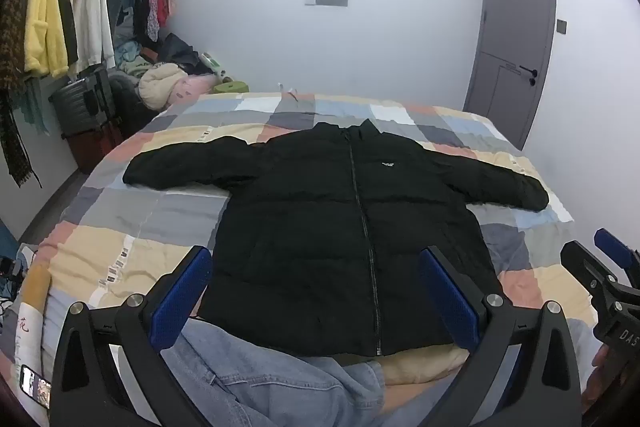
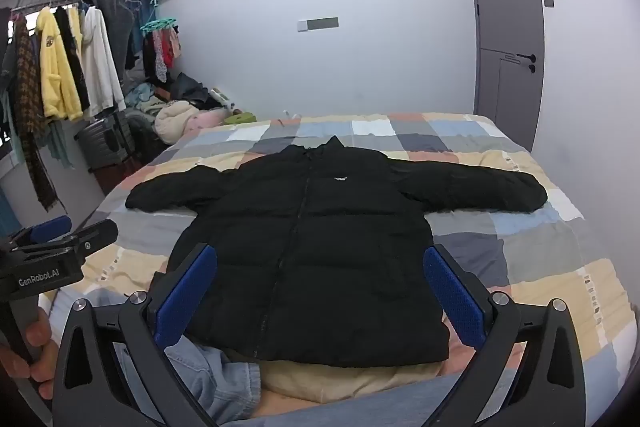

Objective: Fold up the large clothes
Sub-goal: 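Move both grippers toward the black jacket's hem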

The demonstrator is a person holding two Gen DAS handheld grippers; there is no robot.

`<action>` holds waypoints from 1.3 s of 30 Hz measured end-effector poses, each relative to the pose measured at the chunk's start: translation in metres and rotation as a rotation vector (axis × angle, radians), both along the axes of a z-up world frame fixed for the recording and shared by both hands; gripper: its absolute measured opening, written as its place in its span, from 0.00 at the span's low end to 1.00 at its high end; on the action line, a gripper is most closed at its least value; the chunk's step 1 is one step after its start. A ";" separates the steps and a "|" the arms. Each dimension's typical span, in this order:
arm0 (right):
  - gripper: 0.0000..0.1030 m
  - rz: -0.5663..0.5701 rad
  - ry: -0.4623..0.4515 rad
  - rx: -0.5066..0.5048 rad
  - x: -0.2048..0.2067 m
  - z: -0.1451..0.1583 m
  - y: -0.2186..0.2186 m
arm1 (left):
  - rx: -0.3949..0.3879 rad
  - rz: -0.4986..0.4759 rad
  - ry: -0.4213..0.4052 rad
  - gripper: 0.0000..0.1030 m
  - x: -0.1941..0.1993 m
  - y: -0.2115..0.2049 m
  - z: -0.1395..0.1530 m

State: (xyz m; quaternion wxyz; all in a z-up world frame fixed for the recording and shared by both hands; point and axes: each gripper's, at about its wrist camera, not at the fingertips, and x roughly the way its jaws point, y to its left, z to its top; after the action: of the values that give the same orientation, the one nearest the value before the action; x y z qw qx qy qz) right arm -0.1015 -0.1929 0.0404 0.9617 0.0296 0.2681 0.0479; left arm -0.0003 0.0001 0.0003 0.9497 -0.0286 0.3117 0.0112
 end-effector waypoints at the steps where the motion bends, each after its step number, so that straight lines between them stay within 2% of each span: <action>1: 1.00 -0.001 0.003 0.007 0.000 0.000 0.000 | 0.004 -0.002 -0.003 1.00 0.000 0.000 0.000; 14: 1.00 -0.022 -0.006 0.003 -0.003 0.010 -0.003 | -0.002 -0.014 -0.006 1.00 -0.001 0.002 -0.003; 39: 1.00 -0.028 0.030 0.000 -0.007 -0.006 -0.005 | 0.010 -0.008 0.024 1.00 0.003 -0.001 -0.004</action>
State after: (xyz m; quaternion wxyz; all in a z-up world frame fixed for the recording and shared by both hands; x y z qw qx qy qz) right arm -0.1088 -0.1976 0.0340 0.9582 0.0341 0.2820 0.0339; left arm 0.0025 -0.0013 -0.0034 0.9461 -0.0225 0.3231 0.0091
